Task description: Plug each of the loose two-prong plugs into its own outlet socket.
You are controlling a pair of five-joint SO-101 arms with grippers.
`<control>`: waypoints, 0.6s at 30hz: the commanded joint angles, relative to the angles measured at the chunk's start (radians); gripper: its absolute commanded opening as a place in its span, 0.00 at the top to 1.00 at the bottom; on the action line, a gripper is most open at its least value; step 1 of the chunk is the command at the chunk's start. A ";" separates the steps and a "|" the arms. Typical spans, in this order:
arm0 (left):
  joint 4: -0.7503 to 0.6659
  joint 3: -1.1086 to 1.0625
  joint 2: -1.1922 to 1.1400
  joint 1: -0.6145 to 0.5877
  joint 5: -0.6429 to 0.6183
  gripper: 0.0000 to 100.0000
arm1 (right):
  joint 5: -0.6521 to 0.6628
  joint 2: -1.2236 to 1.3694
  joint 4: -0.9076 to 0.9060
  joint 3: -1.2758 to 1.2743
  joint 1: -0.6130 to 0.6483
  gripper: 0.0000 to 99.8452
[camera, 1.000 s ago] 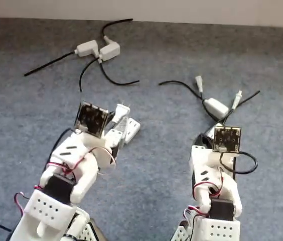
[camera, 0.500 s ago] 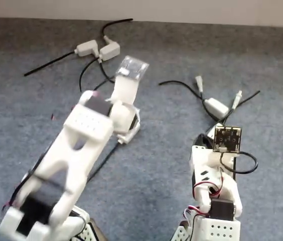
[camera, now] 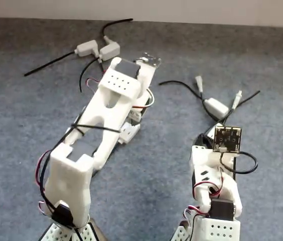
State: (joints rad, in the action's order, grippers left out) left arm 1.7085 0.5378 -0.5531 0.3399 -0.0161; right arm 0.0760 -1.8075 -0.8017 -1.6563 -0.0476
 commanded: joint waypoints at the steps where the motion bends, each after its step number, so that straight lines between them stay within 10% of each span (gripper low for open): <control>1: 0.017 0.077 -0.015 0.010 0.025 0.99 | -0.011 -0.015 0.005 -0.104 -0.013 0.99; 18: 0.046 0.051 -0.015 0.018 0.107 0.99 | -0.009 -0.015 0.008 -0.105 -0.012 0.99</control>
State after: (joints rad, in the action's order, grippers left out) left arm 1.7423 0.5792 -0.5792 0.3399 0.0836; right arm 0.0760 -1.8075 -0.8017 -1.6563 -0.0476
